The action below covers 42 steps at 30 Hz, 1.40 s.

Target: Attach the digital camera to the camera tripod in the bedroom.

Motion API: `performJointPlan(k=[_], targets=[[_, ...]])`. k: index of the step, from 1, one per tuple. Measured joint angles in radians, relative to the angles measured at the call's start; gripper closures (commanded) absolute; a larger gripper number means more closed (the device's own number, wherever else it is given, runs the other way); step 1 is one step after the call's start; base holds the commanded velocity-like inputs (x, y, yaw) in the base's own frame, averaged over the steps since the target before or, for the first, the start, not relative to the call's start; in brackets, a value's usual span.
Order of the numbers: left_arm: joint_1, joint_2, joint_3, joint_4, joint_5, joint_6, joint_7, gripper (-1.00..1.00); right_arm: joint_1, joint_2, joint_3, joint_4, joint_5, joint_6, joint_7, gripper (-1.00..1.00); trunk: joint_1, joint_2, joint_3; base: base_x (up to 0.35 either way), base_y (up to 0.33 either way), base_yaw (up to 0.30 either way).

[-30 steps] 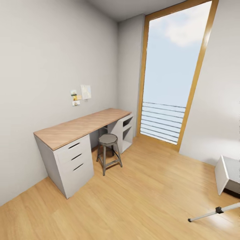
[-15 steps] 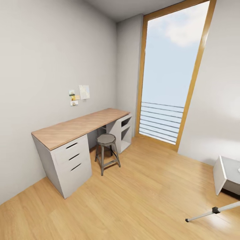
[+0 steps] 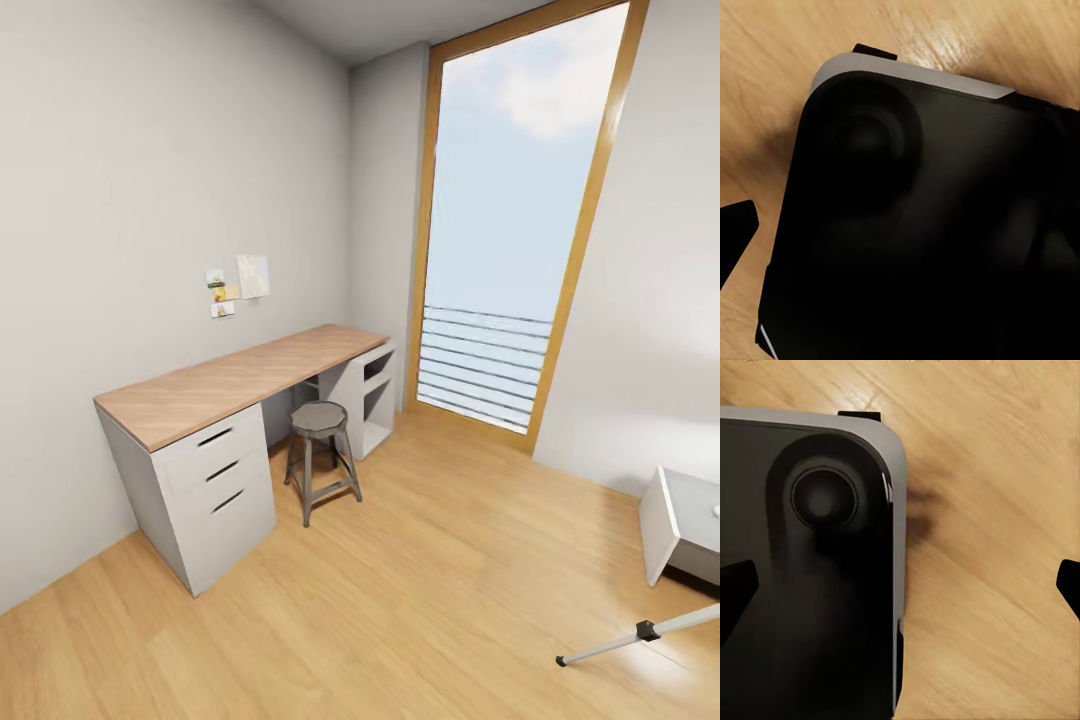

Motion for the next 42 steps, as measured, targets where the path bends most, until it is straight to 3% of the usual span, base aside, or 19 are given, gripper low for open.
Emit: performJointPlan(k=[8, 11, 12, 13, 14, 19, 21, 23, 24, 25, 28, 33, 42], targets=[[0.0, 0.012, -0.003, -0.025, 0.002, -0.04, 0.01, -1.0, -0.001, -0.006, -0.002, -0.052, 0.007, 0.001, -0.004, -1.0, 0.0, 0.0, 0.0, 0.0, 0.0, 0.0], [-0.001, 0.033, -0.003, -0.094, 0.004, -0.04, 0.026, -1.0, -0.001, -0.008, -0.003, -0.135, 0.008, 0.017, -0.002, -1.0, 0.0, 0.0, 0.0, 0.0, 0.0, 0.0], [-0.002, 0.046, -0.003, -0.159, 0.008, -0.027, 0.042, -1.0, -0.001, -0.006, -0.002, -0.203, 0.009, 0.039, -0.002, -1.0, 0.0, 0.0, 0.001, 0.0, 0.0, 0.0], [-0.001, 0.072, -0.001, -0.277, 0.02, 0.054, 0.08, -1.0, -0.001, -0.003, -0.004, -0.325, 0.009, 0.112, -0.005, -1.0, 0.0, 0.0, 0.0, 0.0, 0.0, 0.0], [-0.008, 0.081, -0.003, -0.358, 0.021, 0.086, 0.092, -1.0, -0.003, -0.002, -0.003, -0.389, 0.009, 0.135, -0.006, -1.0, 0.0, 0.0, 0.001, 0.0, 0.0, 0.0], [-0.011, 0.104, -0.001, -0.566, 0.033, 0.282, 0.144, -1.0, -0.045, 0.008, -0.004, -0.554, 0.006, 0.264, -0.009, -1.0, 0.0, 0.0, 0.001, 0.0, 0.0, 0.0], [-0.024, 0.108, -0.001, -0.642, 0.037, 0.36, 0.158, -1.0, -0.086, 0.013, -0.004, -0.599, 0.004, 0.328, -0.01, -1.0, 0.0, 0.0, 0.001, 0.0, 0.0, 0.0], [-0.065, 0.11, -0.001, -0.737, 0.043, 0.459, 0.17, -1.0, -0.168, 0.022, -0.004, -0.64, 0.002, 0.434, -0.01, -1.0, 0.0, 0.0, 0.001, 0.0, 0.0, 0.0], [-0.108, 0.108, 0.0, -0.808, 0.057, 0.549, 0.177, -1.0, -0.23, 0.033, -0.005, -0.663, -0.006, 0.562, -0.008, -1.0, 0.0, 0.0, 0.0, 0.0, 0.0, 0.0], [-0.187, 0.107, -0.001, -0.824, 0.06, 0.566, 0.178, -1.0, -0.316, 0.037, -0.005, -0.669, -0.006, 0.593, -0.008, -1.0, 0.0, 0.0, 0.001, 0.0, 0.0, 0.0], [-0.233, 0.097, -0.002, -0.843, 0.07, 0.597, 0.181, -1.0, -0.381, 0.05, -0.005, -0.687, -0.006, 0.665, -0.008, -1.0, 0.0, 0.0, 0.001, 0.0, 0.0, 0.0], [-0.346, 0.042, -0.005, -0.866, 0.063, 0.639, 0.217, -1.0, -0.441, 0.061, -0.006, -0.713, -0.007, 0.705, -0.005, -1.0, 0.0, 0.0, 0.001, 0.0, 0.0, 0.0], [-0.437, -0.046, -0.011, -0.89, 0.054, 0.742, 0.319, -1.0, -0.474, 0.068, -0.005, -0.864, -0.007, 0.73, 0.005, -1.0, 0.0, 0.0, 0.001, 0.0, 0.0, 0.0]])
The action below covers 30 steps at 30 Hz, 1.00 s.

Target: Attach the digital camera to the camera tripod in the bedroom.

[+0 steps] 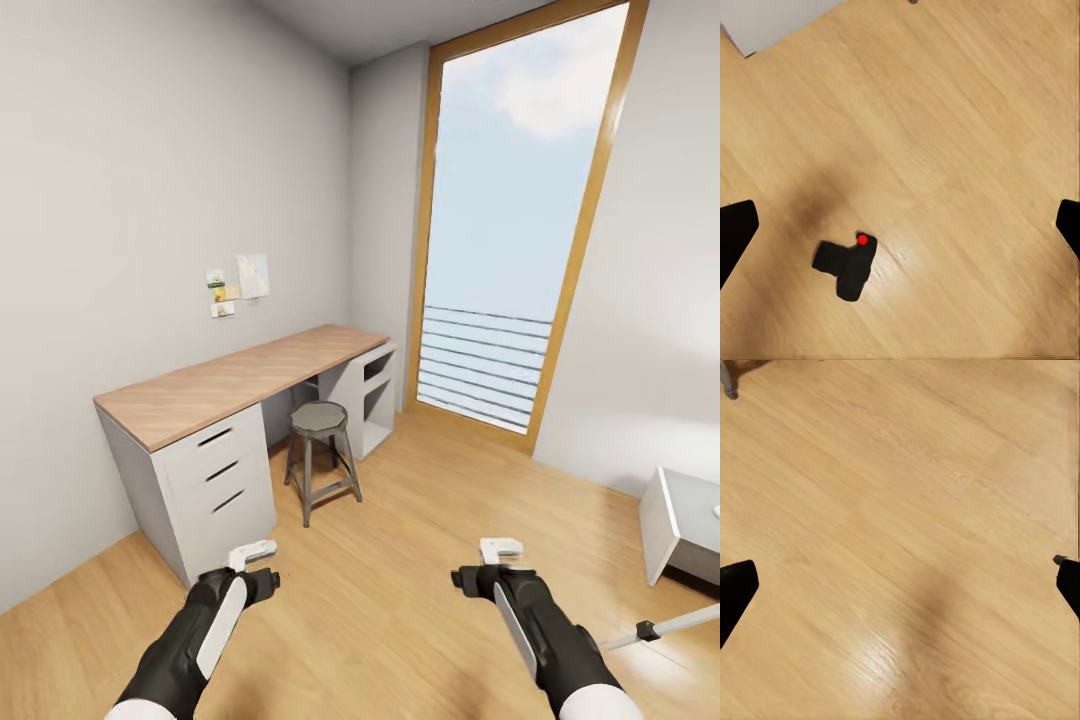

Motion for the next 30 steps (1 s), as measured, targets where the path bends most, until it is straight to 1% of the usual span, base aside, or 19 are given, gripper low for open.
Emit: performJointPlan(k=[1, 2, 6, 11, 15, 19, 20, 24, 25, 27, 30], targets=[[-0.006, -0.017, -0.005, 0.007, -0.001, 0.006, 0.008, -1.0, -0.001, 0.001, -0.001, -0.035, 0.001, -0.002, 0.0, -1.0, 0.0, 0.0, 0.0, 0.0, 0.0, 0.0], [-0.008, -0.026, -0.009, 0.014, -0.005, 0.008, 0.013, -1.0, -0.001, 0.001, -0.002, -0.054, 0.002, -0.003, 0.0, -1.0, 0.0, 0.0, 0.0, 0.0, 0.0, 0.0], [-0.014, -0.045, -0.03, 0.048, -0.021, 0.013, 0.023, -1.0, -0.002, 0.001, -0.003, -0.116, 0.008, 0.001, -0.003, -1.0, 0.0, 0.0, 0.0, 0.0, 0.0, 0.0], [-0.016, -0.053, -0.041, 0.055, -0.029, 0.013, 0.02, -1.0, -0.002, -0.002, -0.004, -0.14, 0.006, 0.005, -0.003, -1.0, 0.0, 0.0, 0.0, 0.0, 0.0, 0.0], [-0.017, -0.065, -0.052, 0.041, -0.032, 0.014, 0.026, -1.0, -0.002, -0.005, -0.005, -0.146, 0.004, 0.006, -0.002, -1.0, 0.0, 0.0, 0.0, 0.0, 0.0, 0.0], [-0.017, -0.078, -0.084, 0.024, -0.032, 0.014, 0.028, -1.0, -0.002, -0.009, -0.006, -0.148, 0.001, 0.007, 0.0, -1.0, 0.0, 0.0, 0.0, 0.0, 0.0, 0.0], [-0.017, -0.083, -0.104, 0.017, -0.03, 0.014, 0.028, -1.0, -0.002, -0.009, -0.006, -0.149, 0.001, 0.007, 0.0, -1.0, 0.0, 0.0, 0.0, 0.0, 0.0, 0.0], [-0.017, -0.087, -0.143, 0.005, -0.027, 0.015, 0.03, -1.0, -0.002, -0.011, -0.006, -0.149, 0.0, 0.008, 0.0, -1.0, 0.0, 0.0, 0.0, 0.0, 0.0, 0.0], [-0.017, -0.089, -0.159, -0.002, -0.025, 0.016, 0.029, -1.0, -0.002, -0.011, -0.006, -0.148, -0.001, 0.008, 0.0, -1.0, 0.0, 0.0, 0.0, 0.0, 0.0, 0.0], [-0.017, -0.09, -0.169, -0.007, -0.025, 0.016, 0.03, -1.0, -0.002, -0.011, -0.007, -0.145, -0.003, 0.008, 0.0, -1.0, 0.0, 0.0, 0.0, 0.0, 0.0, 0.0], [-0.017, -0.09, -0.174, -0.01, -0.024, 0.016, 0.029, -1.0, -0.002, -0.011, -0.006, -0.144, -0.003, 0.009, 0.0, -1.0, 0.0, 0.0, 0.0, 0.0, 0.0, 0.0]])
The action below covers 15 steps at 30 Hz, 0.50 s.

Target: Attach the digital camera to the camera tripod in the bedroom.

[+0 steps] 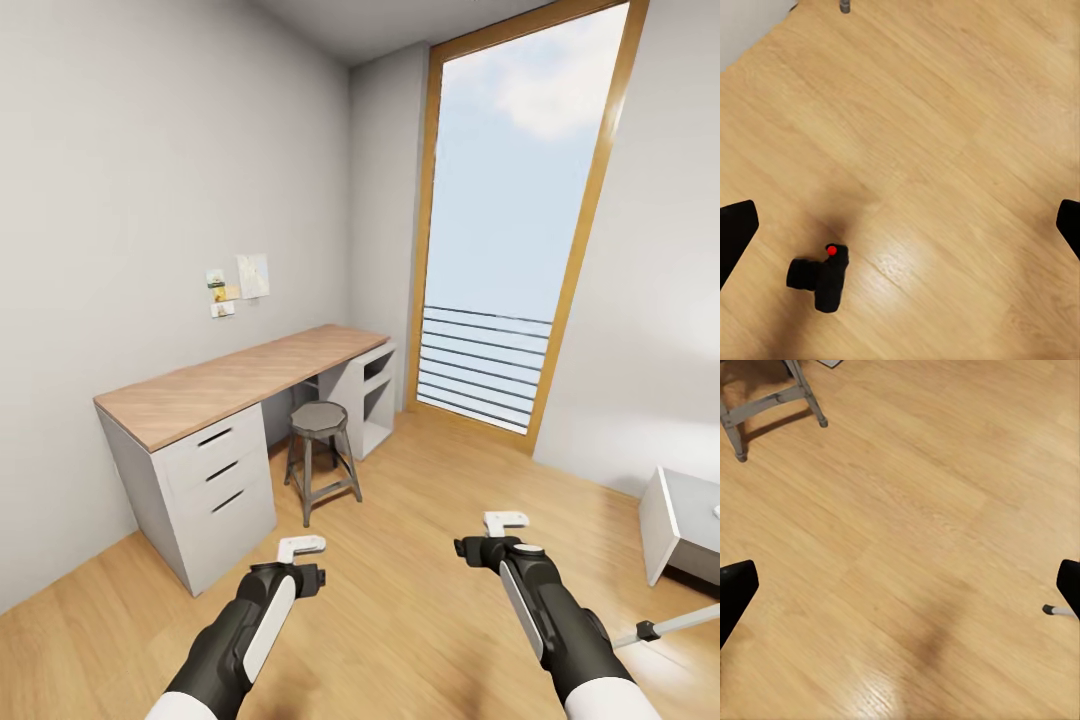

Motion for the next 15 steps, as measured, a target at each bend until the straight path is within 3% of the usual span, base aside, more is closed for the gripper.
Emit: performJointPlan(k=[11, 15], targets=[[0.0, 0.0, -0.003, -0.002, 0.001, -0.001, 0.0, -1.0, 0.0, 0.005, 0.002, -0.001, 0.001, 0.029, 0.0, -1.0, 0.0, 0.0, 0.0, 0.0, 0.0, 0.0], [0.0, 0.0, -0.004, -0.003, 0.001, -0.001, 0.0, -1.0, 0.0, 0.006, 0.002, 0.0, 0.001, 0.032, 0.0, -1.0, 0.015, -0.028, -0.012, 0.0, 0.0, 0.0]])
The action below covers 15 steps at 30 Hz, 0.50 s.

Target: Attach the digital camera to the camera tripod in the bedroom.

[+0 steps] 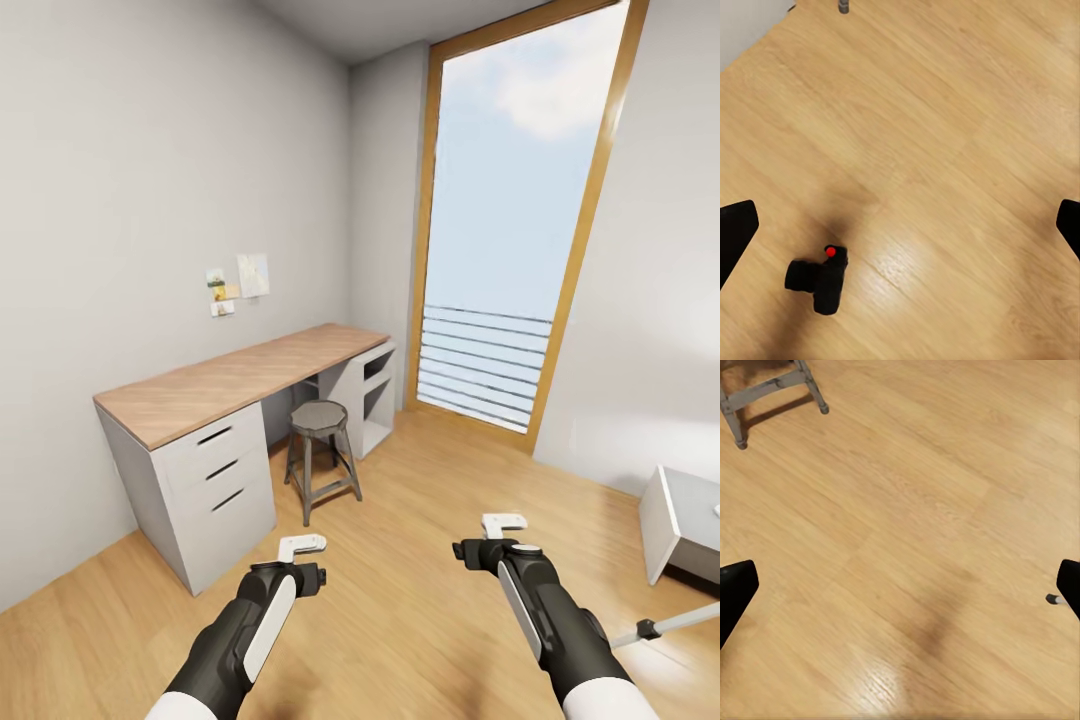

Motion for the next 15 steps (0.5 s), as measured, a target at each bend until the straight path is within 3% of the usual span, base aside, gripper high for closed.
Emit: performJointPlan(k=[15], targets=[[0.0, 0.014, 0.008, -0.02, -0.001, 0.0, -0.002, -1.0, 0.0, 0.001, 0.002, 0.003, -0.002, 0.002, 0.0, -1.0, 0.058, -0.105, -0.047, 0.0, 0.0, 0.0]])
